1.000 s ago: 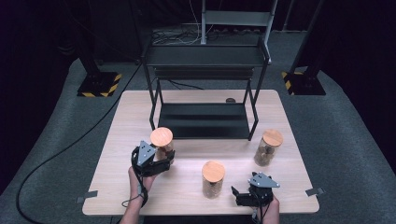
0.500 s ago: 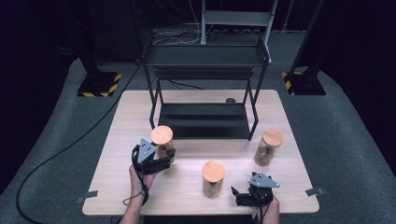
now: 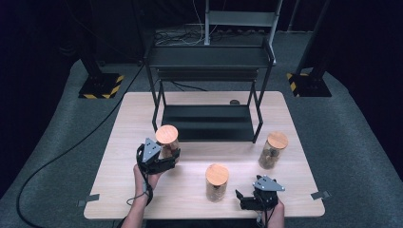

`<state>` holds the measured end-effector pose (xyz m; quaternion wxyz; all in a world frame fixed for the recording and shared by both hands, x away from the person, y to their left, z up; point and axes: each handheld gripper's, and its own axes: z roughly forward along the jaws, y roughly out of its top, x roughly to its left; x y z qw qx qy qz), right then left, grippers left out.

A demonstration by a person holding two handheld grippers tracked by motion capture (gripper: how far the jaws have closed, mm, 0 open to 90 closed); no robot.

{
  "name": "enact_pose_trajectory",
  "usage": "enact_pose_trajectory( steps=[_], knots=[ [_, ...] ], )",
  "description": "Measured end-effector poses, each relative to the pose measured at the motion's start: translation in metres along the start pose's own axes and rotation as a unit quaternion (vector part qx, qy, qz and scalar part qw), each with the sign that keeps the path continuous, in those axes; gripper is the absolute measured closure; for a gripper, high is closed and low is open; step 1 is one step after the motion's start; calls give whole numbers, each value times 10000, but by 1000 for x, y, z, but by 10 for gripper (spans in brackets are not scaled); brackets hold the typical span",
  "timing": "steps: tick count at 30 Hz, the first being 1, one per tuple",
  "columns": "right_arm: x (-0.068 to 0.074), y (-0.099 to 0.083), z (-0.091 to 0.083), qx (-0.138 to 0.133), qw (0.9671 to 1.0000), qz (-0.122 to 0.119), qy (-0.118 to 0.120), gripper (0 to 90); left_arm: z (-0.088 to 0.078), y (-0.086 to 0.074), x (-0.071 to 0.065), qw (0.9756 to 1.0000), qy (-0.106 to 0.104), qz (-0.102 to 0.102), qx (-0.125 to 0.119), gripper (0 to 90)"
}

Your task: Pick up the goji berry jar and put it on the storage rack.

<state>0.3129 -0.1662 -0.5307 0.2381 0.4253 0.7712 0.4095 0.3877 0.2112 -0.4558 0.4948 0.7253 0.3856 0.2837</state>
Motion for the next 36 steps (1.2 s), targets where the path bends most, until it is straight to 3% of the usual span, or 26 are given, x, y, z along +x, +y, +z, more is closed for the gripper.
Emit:
enact_pose_trajectory(
  steps=[36],
  knots=[
    [0,0,0,-3,10000,10,-19,3,15,6,8,10000,-41,-20,47,245]
  ],
)
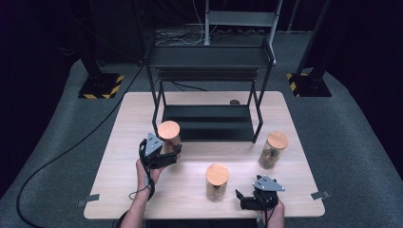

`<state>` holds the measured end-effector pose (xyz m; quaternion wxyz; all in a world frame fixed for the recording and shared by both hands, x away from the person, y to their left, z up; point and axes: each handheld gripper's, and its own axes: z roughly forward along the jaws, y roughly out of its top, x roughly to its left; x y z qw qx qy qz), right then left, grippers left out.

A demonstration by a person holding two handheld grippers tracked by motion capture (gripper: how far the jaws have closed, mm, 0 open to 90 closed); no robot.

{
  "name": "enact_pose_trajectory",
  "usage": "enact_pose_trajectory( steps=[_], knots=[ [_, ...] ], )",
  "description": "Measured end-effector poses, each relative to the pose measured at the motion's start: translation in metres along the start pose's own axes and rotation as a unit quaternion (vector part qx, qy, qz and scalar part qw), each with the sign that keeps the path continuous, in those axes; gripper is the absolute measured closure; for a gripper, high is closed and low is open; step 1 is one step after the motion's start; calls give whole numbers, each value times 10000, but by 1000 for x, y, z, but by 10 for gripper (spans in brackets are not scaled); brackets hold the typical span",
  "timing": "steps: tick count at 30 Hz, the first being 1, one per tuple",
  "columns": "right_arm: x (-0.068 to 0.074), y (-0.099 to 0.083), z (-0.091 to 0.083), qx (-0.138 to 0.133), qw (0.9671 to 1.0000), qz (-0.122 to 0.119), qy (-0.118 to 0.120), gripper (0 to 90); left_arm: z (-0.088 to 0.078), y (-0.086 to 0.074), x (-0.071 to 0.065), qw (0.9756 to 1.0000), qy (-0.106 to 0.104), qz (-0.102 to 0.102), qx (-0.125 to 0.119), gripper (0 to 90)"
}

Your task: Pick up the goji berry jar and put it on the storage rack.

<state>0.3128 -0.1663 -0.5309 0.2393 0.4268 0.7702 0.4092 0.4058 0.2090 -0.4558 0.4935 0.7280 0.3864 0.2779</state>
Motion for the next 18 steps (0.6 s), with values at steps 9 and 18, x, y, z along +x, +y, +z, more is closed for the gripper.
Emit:
enact_pose_trajectory(
  steps=[9,18],
  knots=[
    [0,0,0,17,10000,-10,47,3,4,5,2,10000,-18,-37,-55,245],
    [0,0,1,37,10000,-15,63,3,9,8,1,10000,-28,-9,-41,245]
  ],
)
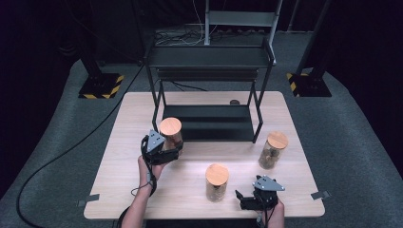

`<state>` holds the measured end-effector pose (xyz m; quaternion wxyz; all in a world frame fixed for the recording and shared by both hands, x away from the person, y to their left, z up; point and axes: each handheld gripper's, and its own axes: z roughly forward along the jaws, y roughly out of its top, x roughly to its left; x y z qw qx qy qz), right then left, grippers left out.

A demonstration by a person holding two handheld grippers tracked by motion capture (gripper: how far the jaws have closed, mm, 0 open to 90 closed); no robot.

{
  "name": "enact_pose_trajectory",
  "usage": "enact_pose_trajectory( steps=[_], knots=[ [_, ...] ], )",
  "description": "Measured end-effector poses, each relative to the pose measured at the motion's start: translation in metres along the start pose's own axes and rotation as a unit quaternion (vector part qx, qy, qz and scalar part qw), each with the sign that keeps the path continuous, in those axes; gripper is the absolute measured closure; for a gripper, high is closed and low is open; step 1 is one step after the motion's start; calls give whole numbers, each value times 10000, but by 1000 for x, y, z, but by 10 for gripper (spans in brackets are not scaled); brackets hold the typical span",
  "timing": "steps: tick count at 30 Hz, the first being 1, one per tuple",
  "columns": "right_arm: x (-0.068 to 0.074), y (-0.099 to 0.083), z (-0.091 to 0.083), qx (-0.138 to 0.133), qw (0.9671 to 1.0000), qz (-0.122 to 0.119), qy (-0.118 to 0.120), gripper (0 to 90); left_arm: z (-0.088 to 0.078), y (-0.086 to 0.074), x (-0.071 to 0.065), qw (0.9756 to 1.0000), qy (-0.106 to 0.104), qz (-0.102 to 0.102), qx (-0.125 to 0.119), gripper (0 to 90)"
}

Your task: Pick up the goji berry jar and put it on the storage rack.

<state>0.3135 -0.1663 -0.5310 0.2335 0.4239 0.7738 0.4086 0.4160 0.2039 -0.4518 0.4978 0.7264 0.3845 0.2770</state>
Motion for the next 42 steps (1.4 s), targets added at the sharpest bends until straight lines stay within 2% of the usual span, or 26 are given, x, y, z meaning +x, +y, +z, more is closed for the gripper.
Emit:
enact_pose_trajectory(
  steps=[22,42],
  knots=[
    [0,0,0,2,10000,-18,-10,3,12,12,0,9999,-28,106,-21,245],
    [0,0,0,10,10000,-27,21,3,20,19,2,9999,-39,58,-122,245]
  ],
)
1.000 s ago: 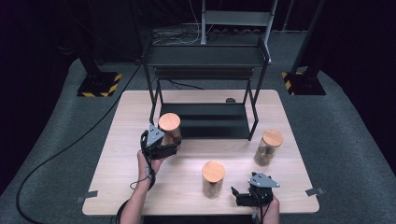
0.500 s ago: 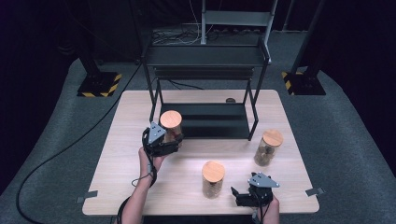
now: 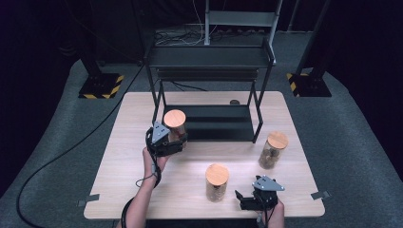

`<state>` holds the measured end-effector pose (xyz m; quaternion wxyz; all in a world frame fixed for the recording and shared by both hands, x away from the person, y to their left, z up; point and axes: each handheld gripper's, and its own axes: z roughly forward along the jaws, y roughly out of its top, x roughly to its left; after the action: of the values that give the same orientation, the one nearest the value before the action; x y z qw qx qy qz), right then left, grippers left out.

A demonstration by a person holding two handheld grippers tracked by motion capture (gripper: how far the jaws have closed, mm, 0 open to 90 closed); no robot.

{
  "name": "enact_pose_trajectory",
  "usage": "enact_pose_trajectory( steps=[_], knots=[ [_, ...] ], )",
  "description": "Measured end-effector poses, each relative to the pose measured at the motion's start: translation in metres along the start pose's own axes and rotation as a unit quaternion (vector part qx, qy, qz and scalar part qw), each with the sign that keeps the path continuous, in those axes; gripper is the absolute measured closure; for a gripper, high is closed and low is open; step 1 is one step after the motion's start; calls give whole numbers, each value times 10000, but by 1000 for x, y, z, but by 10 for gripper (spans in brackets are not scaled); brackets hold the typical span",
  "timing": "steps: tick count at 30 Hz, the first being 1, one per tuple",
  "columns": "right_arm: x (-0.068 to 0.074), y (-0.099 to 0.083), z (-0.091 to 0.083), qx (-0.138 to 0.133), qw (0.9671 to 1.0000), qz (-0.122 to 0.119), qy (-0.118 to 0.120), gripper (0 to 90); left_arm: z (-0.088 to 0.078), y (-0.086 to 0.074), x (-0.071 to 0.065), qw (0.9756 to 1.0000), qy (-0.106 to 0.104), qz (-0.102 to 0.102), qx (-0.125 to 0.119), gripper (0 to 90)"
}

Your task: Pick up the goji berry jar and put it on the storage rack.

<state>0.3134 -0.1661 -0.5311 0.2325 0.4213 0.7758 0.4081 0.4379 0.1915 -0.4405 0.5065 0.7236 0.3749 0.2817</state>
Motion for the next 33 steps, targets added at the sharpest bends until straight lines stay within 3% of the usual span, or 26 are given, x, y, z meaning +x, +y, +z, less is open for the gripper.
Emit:
enact_pose_trajectory(
  steps=[33],
  knots=[
    [0,0,0,-6,10000,0,-43,3,19,9,7,10000,-12,9,-22,245]
  ],
)
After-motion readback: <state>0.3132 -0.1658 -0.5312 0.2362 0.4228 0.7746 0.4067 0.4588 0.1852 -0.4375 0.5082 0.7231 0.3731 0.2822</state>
